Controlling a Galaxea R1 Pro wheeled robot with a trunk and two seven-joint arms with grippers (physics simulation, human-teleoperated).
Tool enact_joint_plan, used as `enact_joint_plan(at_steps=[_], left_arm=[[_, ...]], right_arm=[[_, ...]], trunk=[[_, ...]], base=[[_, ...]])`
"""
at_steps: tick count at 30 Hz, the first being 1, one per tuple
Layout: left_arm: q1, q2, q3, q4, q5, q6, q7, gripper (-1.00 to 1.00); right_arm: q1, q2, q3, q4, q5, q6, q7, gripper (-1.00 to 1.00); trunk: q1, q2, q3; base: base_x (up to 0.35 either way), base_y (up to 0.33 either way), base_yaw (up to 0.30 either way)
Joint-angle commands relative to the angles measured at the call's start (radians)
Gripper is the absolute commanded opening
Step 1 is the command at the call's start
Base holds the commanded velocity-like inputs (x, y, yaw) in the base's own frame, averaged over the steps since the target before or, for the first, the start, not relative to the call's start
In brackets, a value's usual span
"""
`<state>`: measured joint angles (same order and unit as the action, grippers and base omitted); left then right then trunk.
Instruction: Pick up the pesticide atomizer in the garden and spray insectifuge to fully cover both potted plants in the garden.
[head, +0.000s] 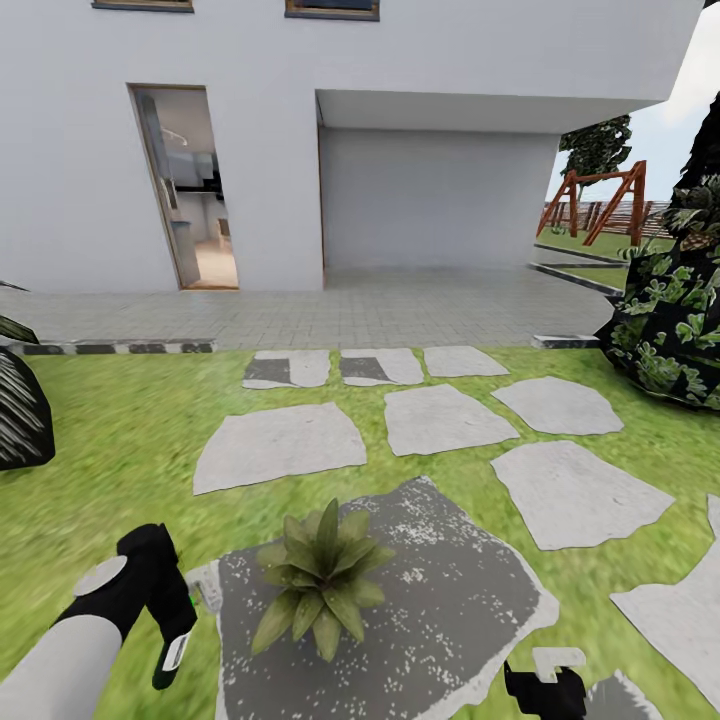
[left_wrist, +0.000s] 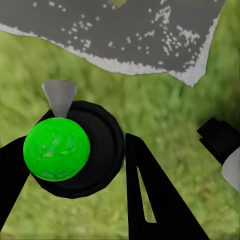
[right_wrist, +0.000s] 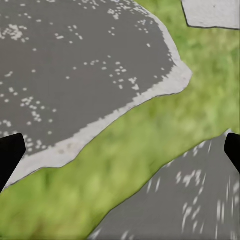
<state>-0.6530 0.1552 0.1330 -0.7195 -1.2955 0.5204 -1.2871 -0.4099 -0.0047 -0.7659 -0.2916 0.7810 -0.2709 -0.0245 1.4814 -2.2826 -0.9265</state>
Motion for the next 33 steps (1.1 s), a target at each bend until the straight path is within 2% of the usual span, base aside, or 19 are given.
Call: enact_joint_plan(at_steps=[1, 3, 7, 11, 14, 23, 33], left_arm=[[0.006, -0.003, 0.002, 0.003, -0.004, 0.01, 0.003, -1.0], [0.019, -0.011, 0.003, 0.028, 0.002, 0.01, 0.043, -1.0], [0.025, -0.03, 0.011, 0.137, 0.011, 0.009, 0.159, -1.0], [0.025, -0.033, 0.015, 0.173, 0.07, 0.01, 0.209, -1.0], [0.025, -0.041, 0.014, 0.176, 0.086, 0.009, 0.262, -1.0], [0.024, -0.048, 0.017, 0.175, 0.089, 0.009, 0.273, -1.0], [0.025, -0.048, 0.013, 0.176, 0.088, 0.009, 0.276, -1.0]], right_arm=[[-0.001, 0.0, -0.007, 0.002, 0.011, -0.005, -0.003, 1.0], [-0.001, 0.0, -0.007, 0.002, 0.011, -0.005, -0.003, 1.0], [-0.001, 0.0, -0.007, 0.003, 0.011, -0.005, -0.003, 1.0], [-0.001, 0.0, -0.007, 0.003, 0.01, -0.005, -0.003, 1.0], [-0.001, 0.0, -0.007, 0.002, 0.008, -0.005, -0.003, 1.0], [-0.001, 0.0, -0.007, 0.002, 0.006, -0.006, -0.005, 1.0], [-0.001, 0.0, -0.007, 0.002, 0.007, -0.007, -0.004, 1.0]], trunk=[[0.0, 0.0, -0.001], [0.0, 0.0, -0.001], [0.0, 0.0, -0.001], [0.0, 0.0, -0.001], [0.0, 0.0, -0.001], [0.0, 0.0, -0.001], [0.0, 0.0, -0.001]], base=[[0.0, 0.0, 0.0], [0.0, 0.0, 0.0], [0.0, 0.0, 0.0], [0.0, 0.0, 0.0], [0.0, 0.0, -0.002], [0.0, 0.0, -0.238], [0.0, 0.0, -0.019]])
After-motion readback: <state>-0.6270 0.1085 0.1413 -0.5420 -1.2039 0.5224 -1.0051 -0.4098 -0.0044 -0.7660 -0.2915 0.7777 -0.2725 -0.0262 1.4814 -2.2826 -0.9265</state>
